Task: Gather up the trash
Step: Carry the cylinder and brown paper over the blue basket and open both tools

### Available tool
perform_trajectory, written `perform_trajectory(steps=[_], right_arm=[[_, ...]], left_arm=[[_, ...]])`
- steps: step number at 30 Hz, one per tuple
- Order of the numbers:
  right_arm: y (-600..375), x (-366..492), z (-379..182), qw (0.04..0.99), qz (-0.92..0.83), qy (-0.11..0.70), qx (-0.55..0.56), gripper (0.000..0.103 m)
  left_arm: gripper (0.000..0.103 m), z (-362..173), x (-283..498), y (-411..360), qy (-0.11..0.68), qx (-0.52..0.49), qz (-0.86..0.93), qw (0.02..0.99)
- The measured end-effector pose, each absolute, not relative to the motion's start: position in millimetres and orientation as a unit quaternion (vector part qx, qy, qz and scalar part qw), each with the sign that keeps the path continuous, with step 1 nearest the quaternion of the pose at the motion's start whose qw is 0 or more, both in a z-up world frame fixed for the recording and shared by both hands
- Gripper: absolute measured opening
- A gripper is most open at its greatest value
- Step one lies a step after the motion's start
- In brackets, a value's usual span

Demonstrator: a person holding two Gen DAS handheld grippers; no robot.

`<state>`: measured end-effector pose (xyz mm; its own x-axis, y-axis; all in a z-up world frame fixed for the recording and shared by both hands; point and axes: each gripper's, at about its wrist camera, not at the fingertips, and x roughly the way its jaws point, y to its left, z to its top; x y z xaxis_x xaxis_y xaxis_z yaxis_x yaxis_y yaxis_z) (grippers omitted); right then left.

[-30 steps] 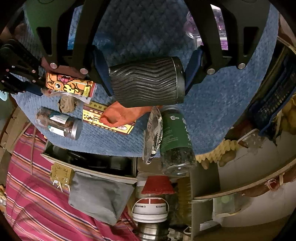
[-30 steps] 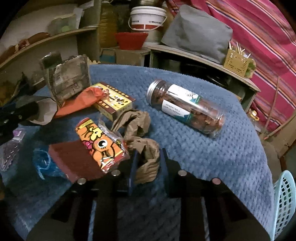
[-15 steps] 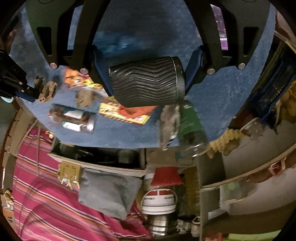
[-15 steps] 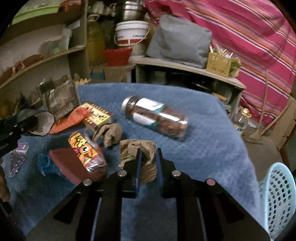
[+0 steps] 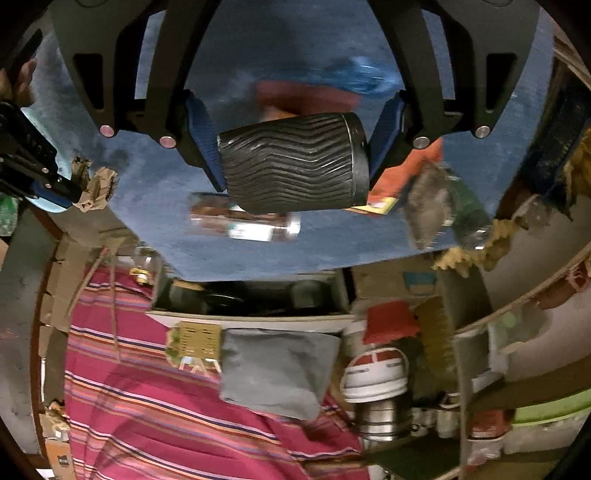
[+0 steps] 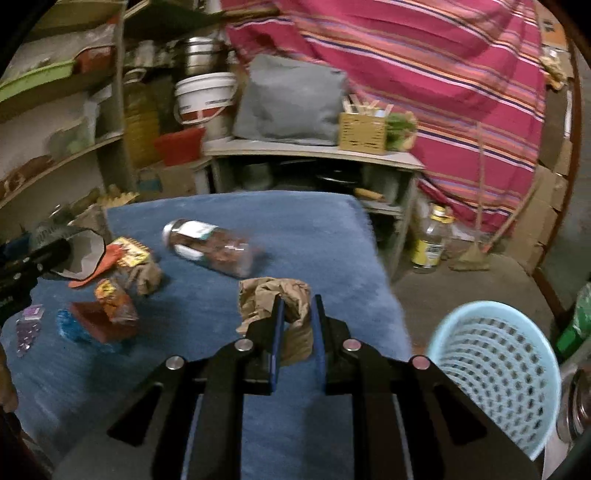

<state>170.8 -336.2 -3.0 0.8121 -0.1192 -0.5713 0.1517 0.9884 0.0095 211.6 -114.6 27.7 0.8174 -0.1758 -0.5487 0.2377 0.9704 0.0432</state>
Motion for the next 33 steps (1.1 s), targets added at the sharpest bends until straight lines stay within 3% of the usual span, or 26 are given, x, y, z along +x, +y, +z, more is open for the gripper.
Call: perform_trajectory(steps=[19,33], right_arm=[[-518.3,67.0,-3.3,0.936,-0.212,0.271,0.069,0.015],[-574.5,37.7,-16.2,0.926,-0.24,0.279,0.08,0.015]], left_arm=[[0.071,8.1,159.3,-303.2,0.258,0.093,-0.231,0.934],[0.071,-18.5,129.6,-415.3,0.275,0.107,-0.31,0.904]])
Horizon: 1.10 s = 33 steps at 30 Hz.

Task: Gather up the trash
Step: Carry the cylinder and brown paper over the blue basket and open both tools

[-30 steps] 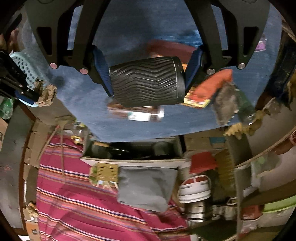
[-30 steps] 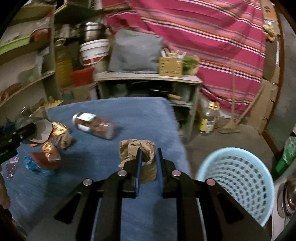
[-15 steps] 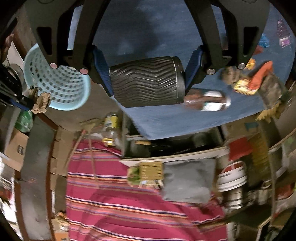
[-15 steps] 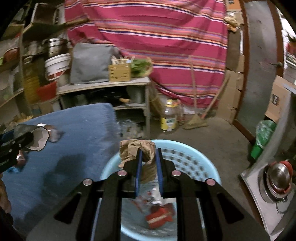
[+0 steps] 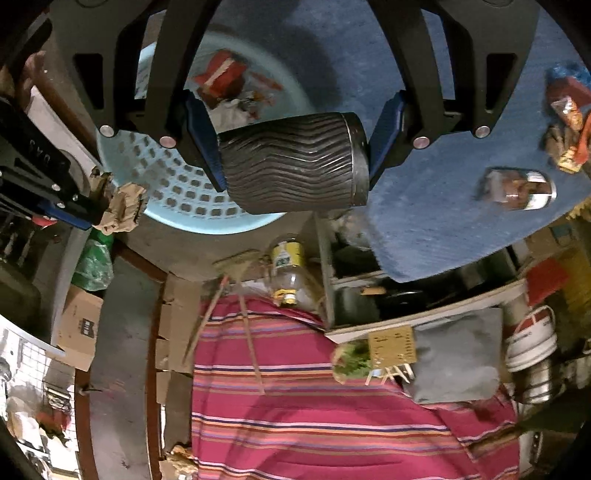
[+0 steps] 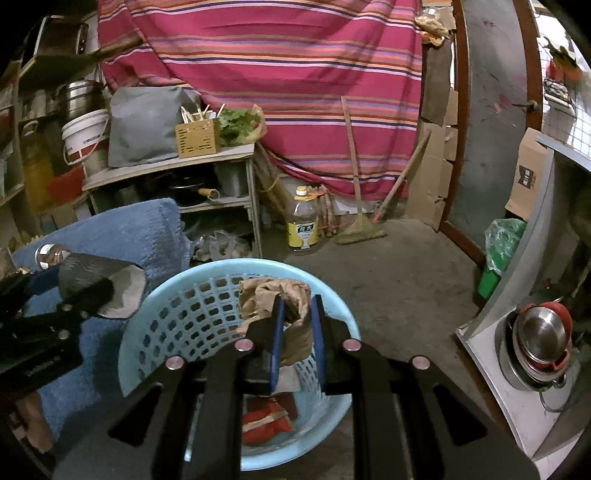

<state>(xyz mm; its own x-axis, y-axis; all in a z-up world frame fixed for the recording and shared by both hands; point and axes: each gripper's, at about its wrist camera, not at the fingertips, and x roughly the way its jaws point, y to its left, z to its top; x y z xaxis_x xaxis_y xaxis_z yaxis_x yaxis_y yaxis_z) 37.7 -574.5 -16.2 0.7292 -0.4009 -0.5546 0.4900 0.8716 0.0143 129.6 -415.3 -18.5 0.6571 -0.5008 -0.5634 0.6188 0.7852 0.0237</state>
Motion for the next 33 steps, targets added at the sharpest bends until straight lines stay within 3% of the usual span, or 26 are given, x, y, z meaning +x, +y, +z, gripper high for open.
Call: perform_trajectory(steps=[7,9,13,27,28,29,30,31,33], right_arm=[[-585.6,37.4,-23.3,0.922,-0.245,0.285,0.091,0.015],[-585.8,39.8,-27.6,0.921,-0.244,0.289,0.092,0.015],[-584.1,45.8,-35.5,0.919,-0.241,0.297,0.093,0.015],[-560.1,83.5,-69.4,0.914,-0.212,0.332,0.102,0.017],[-558.5,85.7,-70.5,0.913,-0.214,0.333,0.1,0.019],[-555.9,89.3,-72.4,0.911,-0.217,0.336,0.099,0.035],[-554.6,91.1,-73.6,0.91,-0.22,0.338,0.099,0.059],[-552.3,92.9,-74.5,0.909,-0.227,0.336,0.099,0.066],[-547.8,95.3,-74.9,0.908,-0.232,0.334,0.098,0.067]], left_arm=[[0.072,-23.1,138.2,-439.3,0.28,0.118,-0.31,0.901],[0.082,-25.0,142.1,-441.2,0.283,0.12,-0.305,0.901],[0.088,-23.7,147.8,-437.5,0.279,0.122,-0.292,0.907],[0.096,-20.1,172.4,-350.9,0.281,0.106,-0.222,0.928],[0.096,-19.8,173.7,-344.1,0.28,0.107,-0.217,0.929],[0.096,-19.6,174.7,-337.1,0.279,0.107,-0.212,0.93],[0.096,-19.2,175.1,-332.1,0.278,0.106,-0.209,0.931],[0.096,-18.5,176.4,-325.0,0.278,0.105,-0.205,0.933],[0.096,-17.5,178.8,-309.8,0.278,0.1,-0.195,0.935]])
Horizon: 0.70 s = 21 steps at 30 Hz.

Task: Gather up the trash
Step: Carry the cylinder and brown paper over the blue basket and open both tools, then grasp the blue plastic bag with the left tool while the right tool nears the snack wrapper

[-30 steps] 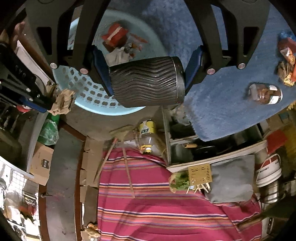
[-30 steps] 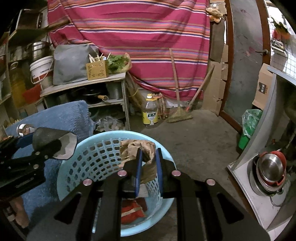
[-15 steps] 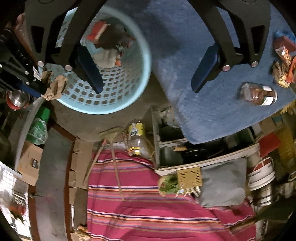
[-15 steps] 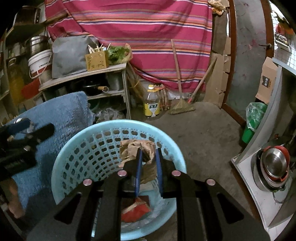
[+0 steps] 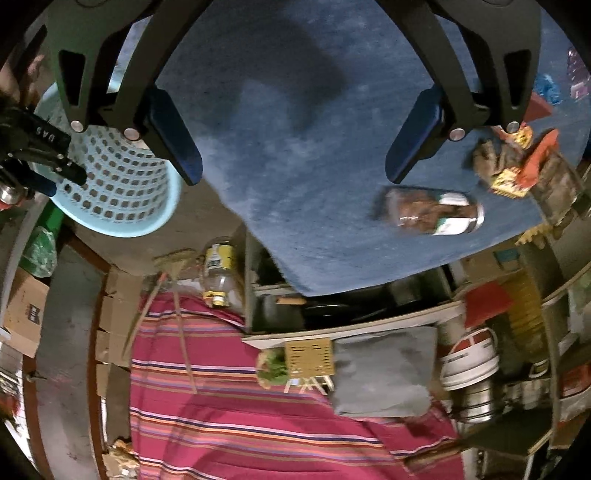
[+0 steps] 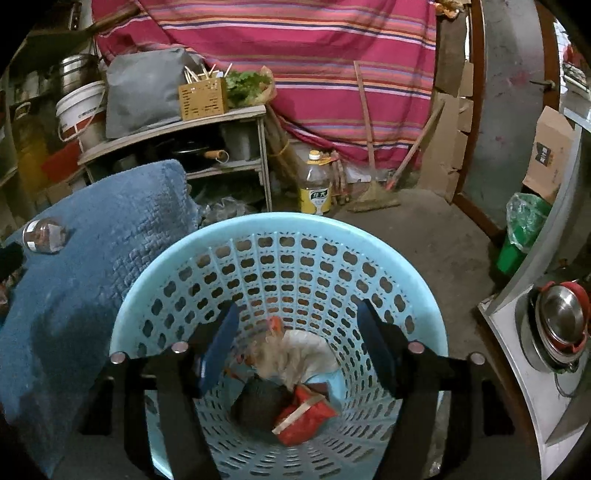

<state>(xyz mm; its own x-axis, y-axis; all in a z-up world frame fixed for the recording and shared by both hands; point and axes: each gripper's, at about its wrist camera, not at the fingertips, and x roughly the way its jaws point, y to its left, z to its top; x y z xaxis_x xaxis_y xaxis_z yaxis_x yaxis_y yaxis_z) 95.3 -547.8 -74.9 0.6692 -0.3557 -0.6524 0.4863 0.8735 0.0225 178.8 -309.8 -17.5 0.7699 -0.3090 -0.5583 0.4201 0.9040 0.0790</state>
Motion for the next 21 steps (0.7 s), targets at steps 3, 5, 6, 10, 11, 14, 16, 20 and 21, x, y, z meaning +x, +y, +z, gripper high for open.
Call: perform_trajectory(steps=[3,5,6,10,11,14,16,20,21], right_arm=[[-538.9,97.0,-73.3,0.908,-0.241,0.33,0.097,0.079],[-531.6,96.3,-69.1,0.911,-0.241,0.32,0.1,0.084],[-524.9,96.9,-66.6,0.913,-0.238,0.315,0.101,0.087],[-492.1,106.6,-54.6,0.924,-0.218,0.303,0.088,0.091],[-484.9,109.1,-51.6,0.926,-0.213,0.301,0.084,0.091],[-453.1,119.1,-40.5,0.935,-0.191,0.289,0.074,0.092],[-435.2,124.6,-35.3,0.94,-0.176,0.283,0.075,0.092],[-398.3,135.5,-32.2,0.947,-0.148,0.275,0.083,0.093],[-388.8,138.7,-33.3,0.948,-0.14,0.274,0.083,0.093]], left_arm=[[0.097,-15.7,181.7,-289.2,0.275,0.093,-0.18,0.94],[0.097,-14.8,184.3,-272.8,0.272,0.09,-0.169,0.943],[0.097,-13.9,185.8,-261.6,0.27,0.09,-0.161,0.945],[0.097,-11.1,192.4,-225.0,0.271,0.08,-0.144,0.948],[0.097,-9.9,193.8,-213.7,0.27,0.077,-0.137,0.95],[0.097,-7.4,199.1,-182.7,0.269,0.071,-0.12,0.953],[0.097,-8.1,201.3,-162.7,0.267,0.074,-0.108,0.955],[0.098,-15.1,205.3,-117.4,0.272,0.076,-0.078,0.956],[0.098,-18.7,207.7,-102.4,0.279,0.072,-0.07,0.955]])
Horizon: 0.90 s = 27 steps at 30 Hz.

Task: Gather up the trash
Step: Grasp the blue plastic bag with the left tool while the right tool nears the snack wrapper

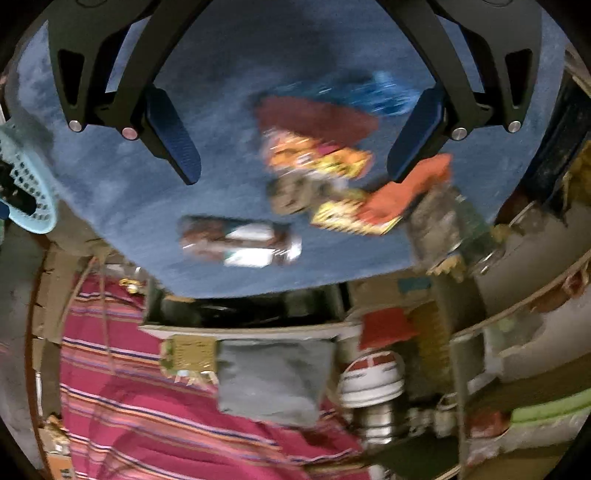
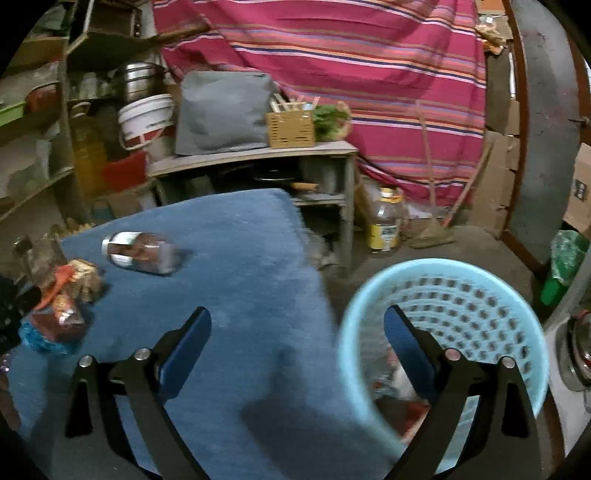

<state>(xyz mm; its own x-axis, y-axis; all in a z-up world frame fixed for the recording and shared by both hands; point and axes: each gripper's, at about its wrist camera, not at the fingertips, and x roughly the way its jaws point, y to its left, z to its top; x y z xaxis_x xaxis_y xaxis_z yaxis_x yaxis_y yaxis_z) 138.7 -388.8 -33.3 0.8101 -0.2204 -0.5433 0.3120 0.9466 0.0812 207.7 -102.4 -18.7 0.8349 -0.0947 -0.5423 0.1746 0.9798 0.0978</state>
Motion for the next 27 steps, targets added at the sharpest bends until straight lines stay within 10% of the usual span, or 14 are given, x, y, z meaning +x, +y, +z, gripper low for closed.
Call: perform_trajectory(steps=[14,27], right_arm=[[-306.8,166.7,-40.4,0.941,-0.115,0.316,0.03,0.097],[-261.1,179.7,-36.2,0.939,-0.105,0.327,0.005,0.097]], left_arm=[[0.097,-65.0,218.3,-25.4,0.342,0.076,-0.125,0.928],[0.029,-66.3,235.1,-12.5,0.365,0.067,-0.177,0.912]])
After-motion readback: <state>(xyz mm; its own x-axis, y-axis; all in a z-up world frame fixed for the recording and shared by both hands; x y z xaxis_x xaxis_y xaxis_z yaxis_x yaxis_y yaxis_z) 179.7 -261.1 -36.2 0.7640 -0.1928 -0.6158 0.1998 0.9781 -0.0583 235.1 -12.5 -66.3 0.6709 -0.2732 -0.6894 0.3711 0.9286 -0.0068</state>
